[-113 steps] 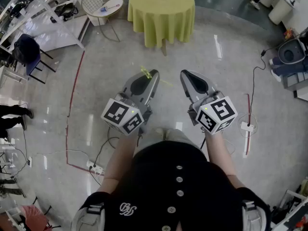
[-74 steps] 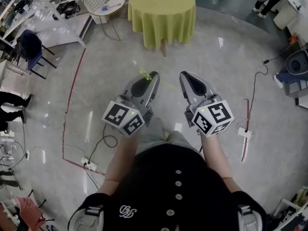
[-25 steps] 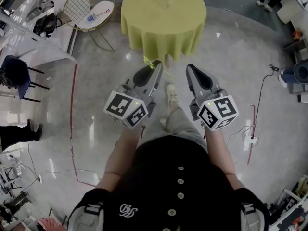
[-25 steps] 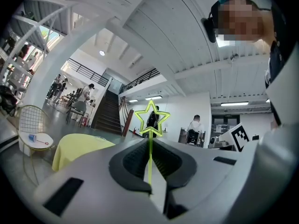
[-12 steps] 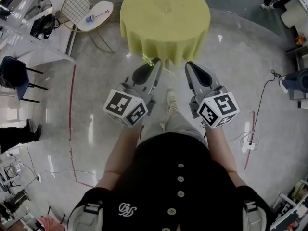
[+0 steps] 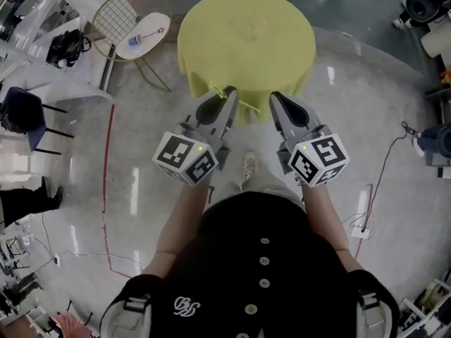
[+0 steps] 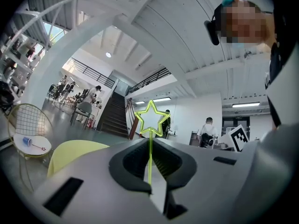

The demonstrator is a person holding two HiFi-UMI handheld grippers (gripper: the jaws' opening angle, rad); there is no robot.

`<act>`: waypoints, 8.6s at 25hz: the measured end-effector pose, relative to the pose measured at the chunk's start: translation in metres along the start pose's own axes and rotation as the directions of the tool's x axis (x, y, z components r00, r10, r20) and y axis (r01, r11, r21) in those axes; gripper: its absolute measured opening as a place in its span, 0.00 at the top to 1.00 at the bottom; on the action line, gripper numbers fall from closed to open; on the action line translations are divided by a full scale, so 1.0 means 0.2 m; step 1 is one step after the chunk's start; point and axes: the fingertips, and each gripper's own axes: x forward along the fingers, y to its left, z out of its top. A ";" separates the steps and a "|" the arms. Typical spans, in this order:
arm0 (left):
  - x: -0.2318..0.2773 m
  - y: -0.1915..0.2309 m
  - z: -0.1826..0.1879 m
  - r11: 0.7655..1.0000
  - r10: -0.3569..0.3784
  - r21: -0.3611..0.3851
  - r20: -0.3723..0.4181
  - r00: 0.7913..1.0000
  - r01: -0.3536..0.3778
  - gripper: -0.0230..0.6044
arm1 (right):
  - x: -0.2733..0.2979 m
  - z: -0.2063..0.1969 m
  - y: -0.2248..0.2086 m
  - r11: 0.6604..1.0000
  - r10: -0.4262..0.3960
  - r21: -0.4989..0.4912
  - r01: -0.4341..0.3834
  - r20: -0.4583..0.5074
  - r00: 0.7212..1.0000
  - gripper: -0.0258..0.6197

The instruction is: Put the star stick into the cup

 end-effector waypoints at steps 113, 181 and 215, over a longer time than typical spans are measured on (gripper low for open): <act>1.53 1.30 -0.30 0.989 -0.134 -0.103 -0.280 0.951 0.109 0.93 | 1.29 0.03 -1.39 0.940 -0.241 0.225 0.255 -0.087 0.966 0.95; 0.93 0.43 0.02 1.000 0.019 -0.014 -0.044 0.999 -0.020 0.62 | 0.48 0.20 -0.80 0.992 0.092 0.092 -0.092 -0.002 0.996 0.95; 0.53 -0.11 -0.22 0.999 -0.047 0.014 -0.105 0.993 0.048 0.93 | 0.00 0.06 -0.41 0.990 0.141 -0.016 -0.142 -0.040 0.989 0.96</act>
